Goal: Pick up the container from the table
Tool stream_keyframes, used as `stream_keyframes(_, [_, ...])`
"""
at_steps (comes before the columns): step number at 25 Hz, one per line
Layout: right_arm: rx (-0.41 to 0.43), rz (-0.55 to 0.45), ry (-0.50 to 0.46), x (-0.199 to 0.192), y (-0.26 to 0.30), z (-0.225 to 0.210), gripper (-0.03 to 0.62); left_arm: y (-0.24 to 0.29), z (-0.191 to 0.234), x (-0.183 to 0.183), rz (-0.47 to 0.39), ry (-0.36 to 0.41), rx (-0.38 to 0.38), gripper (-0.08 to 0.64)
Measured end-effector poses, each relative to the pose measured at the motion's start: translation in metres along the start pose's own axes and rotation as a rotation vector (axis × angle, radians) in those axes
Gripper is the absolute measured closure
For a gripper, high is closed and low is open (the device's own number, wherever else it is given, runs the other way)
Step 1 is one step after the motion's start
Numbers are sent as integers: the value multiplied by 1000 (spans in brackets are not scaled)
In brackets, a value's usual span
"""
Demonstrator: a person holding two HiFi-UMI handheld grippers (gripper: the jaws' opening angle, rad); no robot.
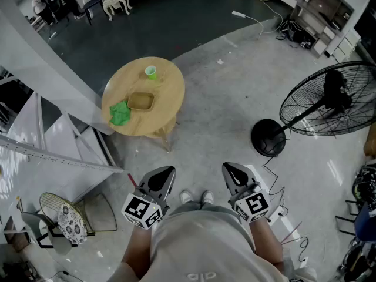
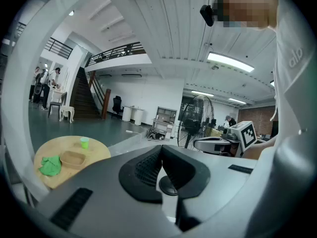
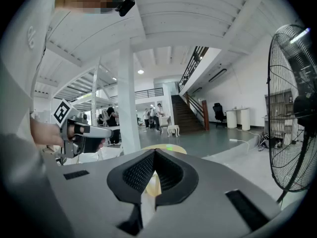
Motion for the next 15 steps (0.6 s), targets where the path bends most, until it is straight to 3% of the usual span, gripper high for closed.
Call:
stream_keyframes(9, [-33,26,-24,10,1,17,568,-6,10,1,-7,-9,-73,543])
stream_keyframes(15, [-58,16,12,15,21,27,568,-20,35,1,-22,-18,-66,543])
Point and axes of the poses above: the fingertips, and each gripper's own axes: y forward along the fingers, z to its left, x out of its top, the point moved 8 cm from there along -y, backward along the fingers, and after that the axes turned 8 degrees about -z, right-handed, at the moved point
